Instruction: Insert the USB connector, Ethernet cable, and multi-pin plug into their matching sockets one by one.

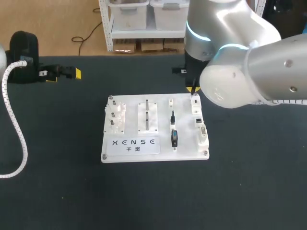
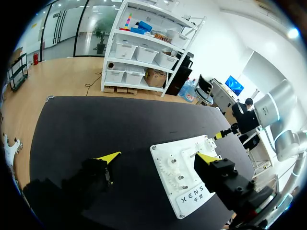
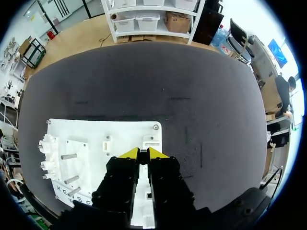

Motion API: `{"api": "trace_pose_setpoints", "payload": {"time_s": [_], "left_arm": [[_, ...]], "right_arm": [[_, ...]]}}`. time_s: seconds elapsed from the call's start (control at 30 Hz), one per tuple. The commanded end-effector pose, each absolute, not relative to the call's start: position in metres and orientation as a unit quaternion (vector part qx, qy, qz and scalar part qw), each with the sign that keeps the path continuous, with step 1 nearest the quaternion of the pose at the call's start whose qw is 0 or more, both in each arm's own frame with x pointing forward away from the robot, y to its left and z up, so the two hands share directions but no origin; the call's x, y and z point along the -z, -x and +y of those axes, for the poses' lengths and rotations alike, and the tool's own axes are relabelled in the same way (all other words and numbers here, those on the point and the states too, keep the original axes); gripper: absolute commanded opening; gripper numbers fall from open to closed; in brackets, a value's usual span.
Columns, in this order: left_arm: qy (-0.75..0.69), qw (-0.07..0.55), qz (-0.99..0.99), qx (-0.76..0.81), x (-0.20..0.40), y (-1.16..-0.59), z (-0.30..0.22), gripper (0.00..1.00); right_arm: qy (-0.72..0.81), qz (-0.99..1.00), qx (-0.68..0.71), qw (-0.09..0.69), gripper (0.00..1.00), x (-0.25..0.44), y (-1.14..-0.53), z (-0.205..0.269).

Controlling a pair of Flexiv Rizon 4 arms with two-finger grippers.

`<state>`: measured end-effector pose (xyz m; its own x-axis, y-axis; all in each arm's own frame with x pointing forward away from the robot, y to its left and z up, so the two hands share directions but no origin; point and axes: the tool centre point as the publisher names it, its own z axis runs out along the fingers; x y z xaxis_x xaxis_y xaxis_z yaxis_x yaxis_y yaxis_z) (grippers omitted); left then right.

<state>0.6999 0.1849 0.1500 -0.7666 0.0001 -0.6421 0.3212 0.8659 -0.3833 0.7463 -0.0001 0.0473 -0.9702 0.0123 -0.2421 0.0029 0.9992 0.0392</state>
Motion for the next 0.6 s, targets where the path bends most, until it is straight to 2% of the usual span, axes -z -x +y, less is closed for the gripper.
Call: {"api": "trace_pose_setpoints", "payload": {"time_s": [0.03, 0.6], "left_arm": [[-0.089, 0.33, 0.908, 0.243, -0.15, -0.6999, 0.1849, 1.0], [-0.089, 0.33, 0.908, 0.243, -0.15, -0.6999, 0.1849, 1.0]], "right_arm": [[-0.006, 0.991, -0.02, 0.128, 0.0, -0.0437, -0.7423, -0.0065], [-0.009, 0.992, -0.017, 0.122, 0.0, -0.0379, -0.7396, -0.0116]]}}
